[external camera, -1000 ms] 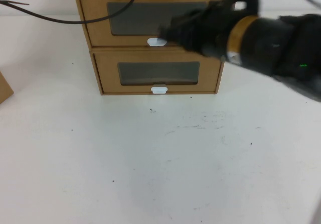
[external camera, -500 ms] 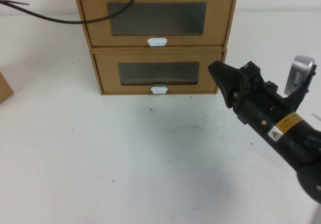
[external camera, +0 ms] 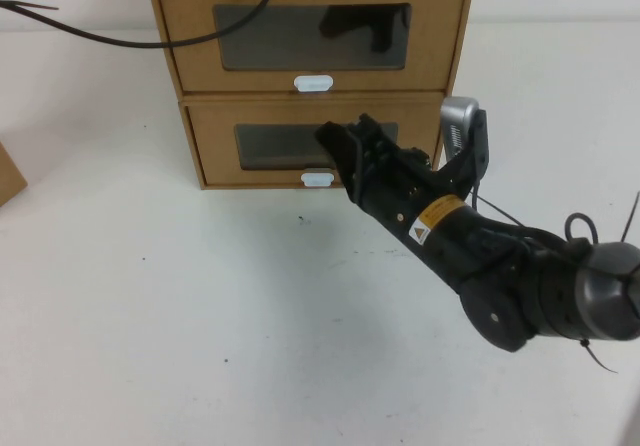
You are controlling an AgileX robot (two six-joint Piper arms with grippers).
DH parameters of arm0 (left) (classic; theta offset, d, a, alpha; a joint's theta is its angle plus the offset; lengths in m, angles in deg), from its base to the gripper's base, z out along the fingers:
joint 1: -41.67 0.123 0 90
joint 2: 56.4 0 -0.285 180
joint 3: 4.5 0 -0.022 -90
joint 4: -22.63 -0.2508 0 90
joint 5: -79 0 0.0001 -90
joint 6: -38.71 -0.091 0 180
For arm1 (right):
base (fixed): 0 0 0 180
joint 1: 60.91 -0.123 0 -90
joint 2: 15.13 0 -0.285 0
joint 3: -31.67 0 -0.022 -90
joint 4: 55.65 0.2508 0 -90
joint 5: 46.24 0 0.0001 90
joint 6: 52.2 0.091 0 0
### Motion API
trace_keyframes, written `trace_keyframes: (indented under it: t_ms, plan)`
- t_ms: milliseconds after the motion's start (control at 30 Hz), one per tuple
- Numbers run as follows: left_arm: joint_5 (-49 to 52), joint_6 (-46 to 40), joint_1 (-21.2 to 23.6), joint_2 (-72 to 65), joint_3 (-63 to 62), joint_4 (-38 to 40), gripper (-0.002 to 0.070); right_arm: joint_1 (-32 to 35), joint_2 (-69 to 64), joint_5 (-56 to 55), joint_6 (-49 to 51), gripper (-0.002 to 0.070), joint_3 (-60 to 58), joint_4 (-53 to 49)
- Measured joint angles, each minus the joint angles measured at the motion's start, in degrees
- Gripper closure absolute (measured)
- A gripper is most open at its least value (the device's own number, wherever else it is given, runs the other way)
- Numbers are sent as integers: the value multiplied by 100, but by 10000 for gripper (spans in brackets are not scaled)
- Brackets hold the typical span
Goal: Open the shoe box
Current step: 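Pull the top drawer of the cardboard box fully open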
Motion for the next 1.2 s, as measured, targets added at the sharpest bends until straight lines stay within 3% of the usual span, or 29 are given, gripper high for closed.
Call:
trace_keyframes:
  t_ms: [433, 533, 800, 1200]
  plan:
    - [0, -36, 0, 0, 0, 0, 680, -27, -597, 15, 0, 689, 699, 963]
    - [4, -36, 0, 0, 0, 0, 680, -27, -755, -128, 0, 652, 879, 893]
    - [4, -45, 0, 0, 0, 0, 680, -54, -805, -239, 0, 461, 1033, 846]
    - [13, -91, 0, 0, 0, 0, 680, -54, -838, -23, -246, 438, 1413, 1086]
